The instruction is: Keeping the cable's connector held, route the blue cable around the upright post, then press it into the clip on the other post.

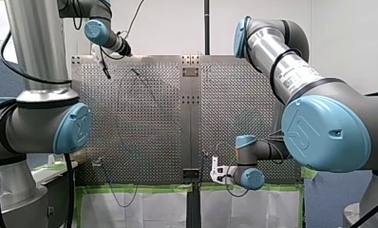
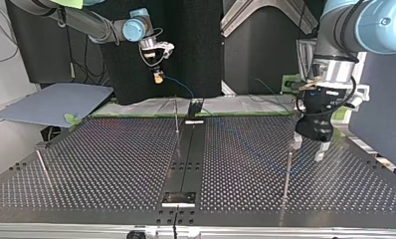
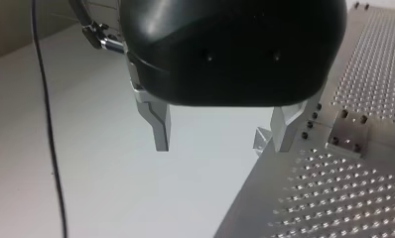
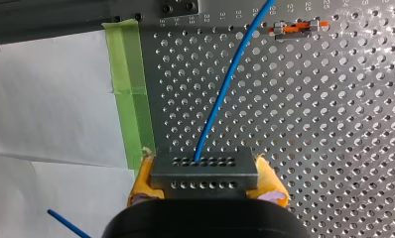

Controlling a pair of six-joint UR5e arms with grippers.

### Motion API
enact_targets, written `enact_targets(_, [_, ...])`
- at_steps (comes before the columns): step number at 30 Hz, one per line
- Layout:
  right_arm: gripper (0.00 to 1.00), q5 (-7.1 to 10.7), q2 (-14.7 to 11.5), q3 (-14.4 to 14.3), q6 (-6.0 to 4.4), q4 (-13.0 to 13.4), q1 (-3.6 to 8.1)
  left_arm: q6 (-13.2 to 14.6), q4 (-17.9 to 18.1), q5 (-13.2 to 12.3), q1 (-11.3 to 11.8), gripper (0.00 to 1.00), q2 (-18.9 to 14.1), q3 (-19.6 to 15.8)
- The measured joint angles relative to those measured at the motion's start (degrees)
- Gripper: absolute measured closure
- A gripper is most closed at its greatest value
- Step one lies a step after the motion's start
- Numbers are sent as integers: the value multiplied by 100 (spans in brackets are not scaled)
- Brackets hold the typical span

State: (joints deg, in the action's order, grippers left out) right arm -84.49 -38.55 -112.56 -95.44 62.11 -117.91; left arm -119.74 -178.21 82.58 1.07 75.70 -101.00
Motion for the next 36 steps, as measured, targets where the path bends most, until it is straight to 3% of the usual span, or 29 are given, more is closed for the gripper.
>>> enact_targets(10, [100,-7,0,1,-2,24,-2,580,-580,551,-139,0,113,582])
enact_targets(14, [100,-7,0,0,-2,28,-6,810,-766,624,-206,0,193,771])
enact_targets(24, [100,-7,0,1,-2,21,-2,1391,-886,678,-401,0,402,836])
enact_targets(36, [100,-6,0,1,-3,31,-28,2058,-1230,1170,-576,0,592,837])
